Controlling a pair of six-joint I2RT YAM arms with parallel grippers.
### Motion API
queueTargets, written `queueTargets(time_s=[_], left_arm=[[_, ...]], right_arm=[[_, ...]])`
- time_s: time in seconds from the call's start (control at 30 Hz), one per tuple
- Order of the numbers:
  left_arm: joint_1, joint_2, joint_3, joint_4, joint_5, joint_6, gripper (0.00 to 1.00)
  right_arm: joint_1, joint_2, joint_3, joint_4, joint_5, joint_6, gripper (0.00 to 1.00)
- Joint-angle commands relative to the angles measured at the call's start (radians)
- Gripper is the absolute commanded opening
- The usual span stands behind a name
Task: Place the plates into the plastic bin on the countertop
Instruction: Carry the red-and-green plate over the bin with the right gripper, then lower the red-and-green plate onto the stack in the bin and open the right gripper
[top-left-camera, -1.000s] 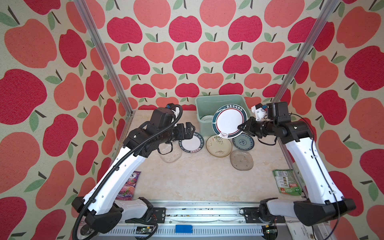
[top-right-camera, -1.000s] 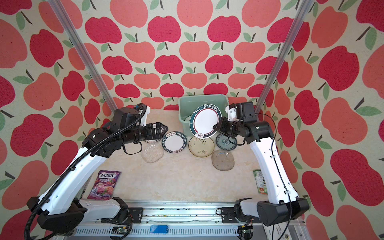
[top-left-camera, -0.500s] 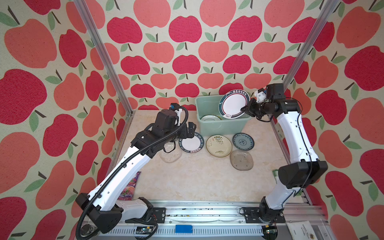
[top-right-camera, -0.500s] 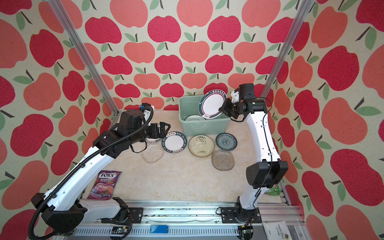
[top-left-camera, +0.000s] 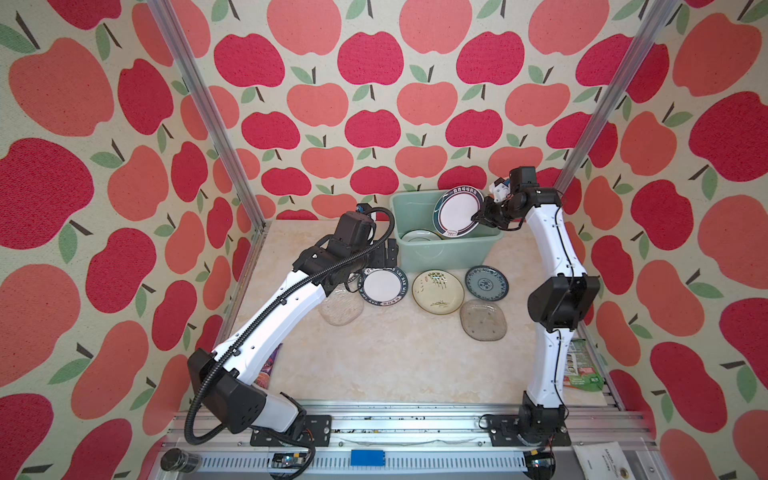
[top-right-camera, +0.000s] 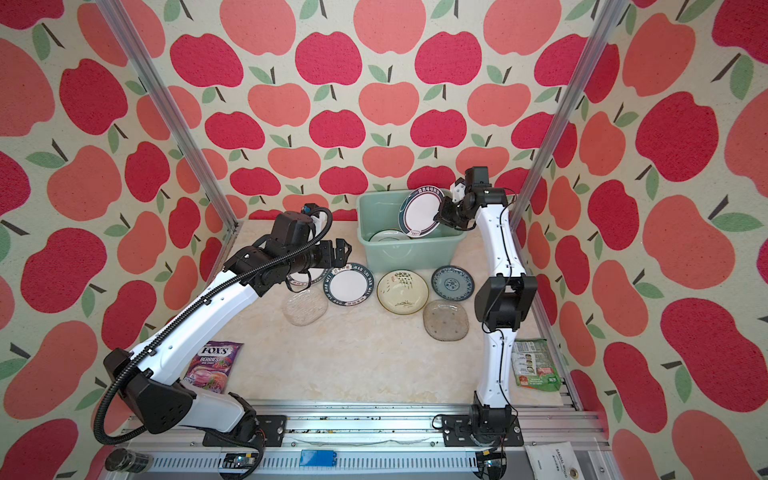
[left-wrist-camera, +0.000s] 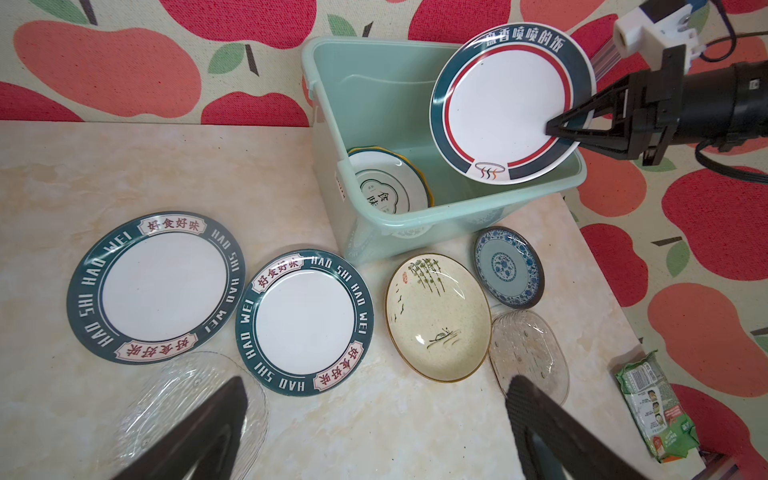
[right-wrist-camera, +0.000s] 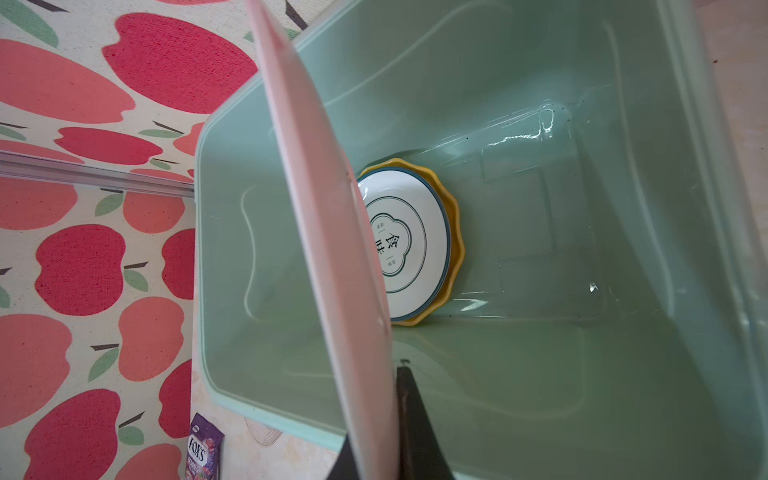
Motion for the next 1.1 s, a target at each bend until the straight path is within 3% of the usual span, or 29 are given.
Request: queueTargets(time_s=[0.0, 0.33, 0.87, 1.07], left_arm=[[0.004, 0.023, 0.049, -0.036, 0.002, 0.005, 0.99], [-0.006, 0.105, 0.094, -0.071, 0.028, -0.001, 1.00], [-0.005, 0.128, 0.110, -0.099, 0.029, 0.003, 1.00], [-0.005, 0.136, 0.112, -0.105, 0.031, 0.000, 1.00]], right_arm=[[-0.002, 0.048, 0.046, 0.063, -0.044, -0.025, 0.00], [0.013, 0.178, 0.062, 0.156, -0.123, -0.038, 0.00], [0.067, 0.271, 0.073, 0.170, -0.080, -0.108, 0.00], [0.082, 0.301, 0.072, 0.141, -0.036, -0.142, 0.09]])
